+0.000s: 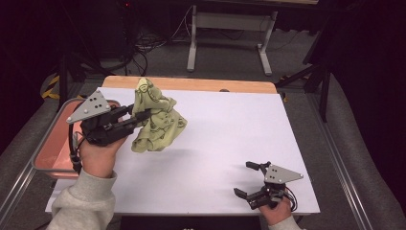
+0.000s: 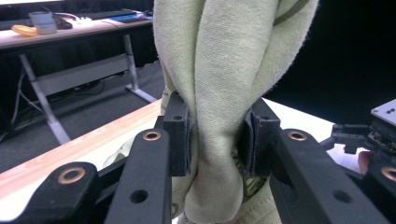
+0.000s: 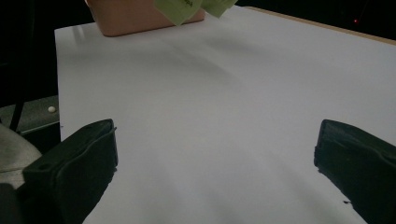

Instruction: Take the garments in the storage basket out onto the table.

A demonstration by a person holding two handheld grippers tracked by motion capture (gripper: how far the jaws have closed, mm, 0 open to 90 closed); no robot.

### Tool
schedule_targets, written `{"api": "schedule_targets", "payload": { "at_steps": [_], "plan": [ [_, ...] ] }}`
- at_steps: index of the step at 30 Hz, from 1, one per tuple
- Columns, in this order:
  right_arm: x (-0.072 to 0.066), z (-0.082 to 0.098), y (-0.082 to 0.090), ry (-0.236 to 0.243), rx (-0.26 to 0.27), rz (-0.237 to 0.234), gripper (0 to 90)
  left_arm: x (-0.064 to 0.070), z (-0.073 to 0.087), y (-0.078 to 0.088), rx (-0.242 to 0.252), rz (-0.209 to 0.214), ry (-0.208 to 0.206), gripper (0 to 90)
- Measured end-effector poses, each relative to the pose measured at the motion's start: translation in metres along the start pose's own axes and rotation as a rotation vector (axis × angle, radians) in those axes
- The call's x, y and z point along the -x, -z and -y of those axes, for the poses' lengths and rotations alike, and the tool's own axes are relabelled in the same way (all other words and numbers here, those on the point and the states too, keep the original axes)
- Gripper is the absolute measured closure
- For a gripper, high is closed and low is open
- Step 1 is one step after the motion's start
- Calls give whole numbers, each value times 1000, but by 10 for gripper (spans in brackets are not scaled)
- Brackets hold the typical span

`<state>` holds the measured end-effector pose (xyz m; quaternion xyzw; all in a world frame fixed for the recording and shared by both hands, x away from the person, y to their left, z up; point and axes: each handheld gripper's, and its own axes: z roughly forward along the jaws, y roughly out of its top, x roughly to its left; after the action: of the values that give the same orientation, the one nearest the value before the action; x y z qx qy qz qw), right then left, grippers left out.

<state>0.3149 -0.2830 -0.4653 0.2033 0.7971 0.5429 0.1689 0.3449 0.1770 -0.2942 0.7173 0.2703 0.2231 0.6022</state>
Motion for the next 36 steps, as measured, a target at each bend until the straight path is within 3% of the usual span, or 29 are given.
{"api": "schedule_targets", "payload": {
  "at_steps": [5,27,36],
  "plan": [
    [0,0,1,1,3,1,2,1,1,-12,12,29,21,684],
    [1,0,1,0,2,-2,2,17,13,-60,-24,91,0,683],
    [1,0,1,0,6,-2,2,16,23,-78,-25,111,4,682]
  ]
}}
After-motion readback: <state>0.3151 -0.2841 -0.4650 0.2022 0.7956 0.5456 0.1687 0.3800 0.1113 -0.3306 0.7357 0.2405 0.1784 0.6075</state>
